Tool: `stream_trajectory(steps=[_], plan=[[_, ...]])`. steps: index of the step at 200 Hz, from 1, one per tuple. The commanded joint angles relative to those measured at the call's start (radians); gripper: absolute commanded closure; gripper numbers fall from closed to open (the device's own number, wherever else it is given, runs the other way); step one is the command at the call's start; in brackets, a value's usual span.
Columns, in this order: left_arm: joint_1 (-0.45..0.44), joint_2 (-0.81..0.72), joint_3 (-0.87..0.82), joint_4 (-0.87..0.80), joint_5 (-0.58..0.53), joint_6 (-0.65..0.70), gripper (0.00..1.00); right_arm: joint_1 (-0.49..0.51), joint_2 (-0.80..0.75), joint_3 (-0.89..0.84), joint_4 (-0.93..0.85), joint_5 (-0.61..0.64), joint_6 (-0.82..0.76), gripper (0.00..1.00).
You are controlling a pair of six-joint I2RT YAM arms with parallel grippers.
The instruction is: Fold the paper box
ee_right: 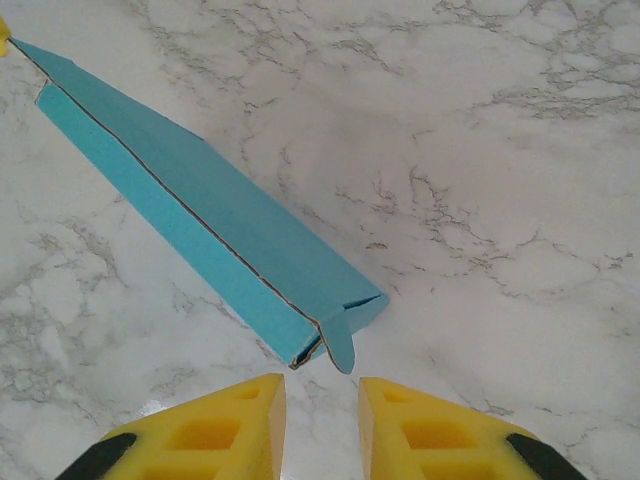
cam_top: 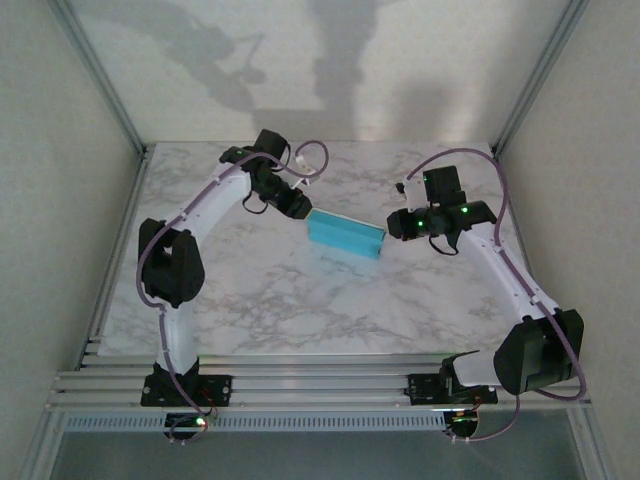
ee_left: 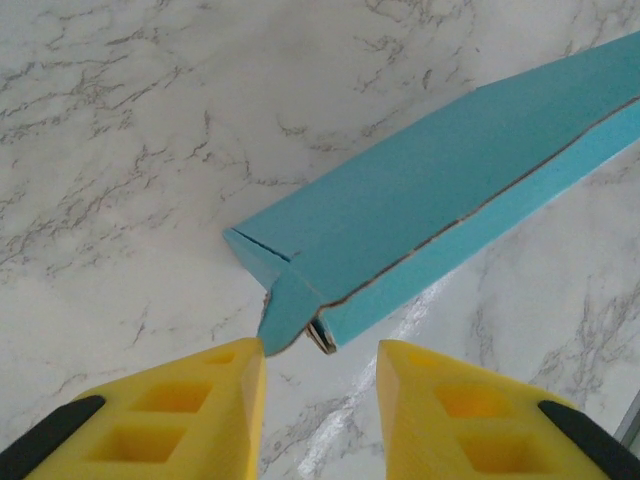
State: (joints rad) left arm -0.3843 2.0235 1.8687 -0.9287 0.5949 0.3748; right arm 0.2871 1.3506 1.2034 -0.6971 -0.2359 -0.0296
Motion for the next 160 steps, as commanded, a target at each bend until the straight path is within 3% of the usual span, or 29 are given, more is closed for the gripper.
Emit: stream_trajectory(steps=[1,86,160], plan=[[0.002,0.022,0.033,-0.021,0.014,0.013,0.65,0.007,-0.021,-0.017,-0.016,-0.01,0.012,0.75],[0.002,0.029,0.056,-0.012,0.011,0.002,0.69,0.008,-0.02,-0.023,-0.018,-0.007,0.012,0.76],[0.001,0.038,0.069,-0.032,0.033,-0.005,0.81,0.007,-0.021,-0.031,-0.021,-0.011,0.016,0.77]])
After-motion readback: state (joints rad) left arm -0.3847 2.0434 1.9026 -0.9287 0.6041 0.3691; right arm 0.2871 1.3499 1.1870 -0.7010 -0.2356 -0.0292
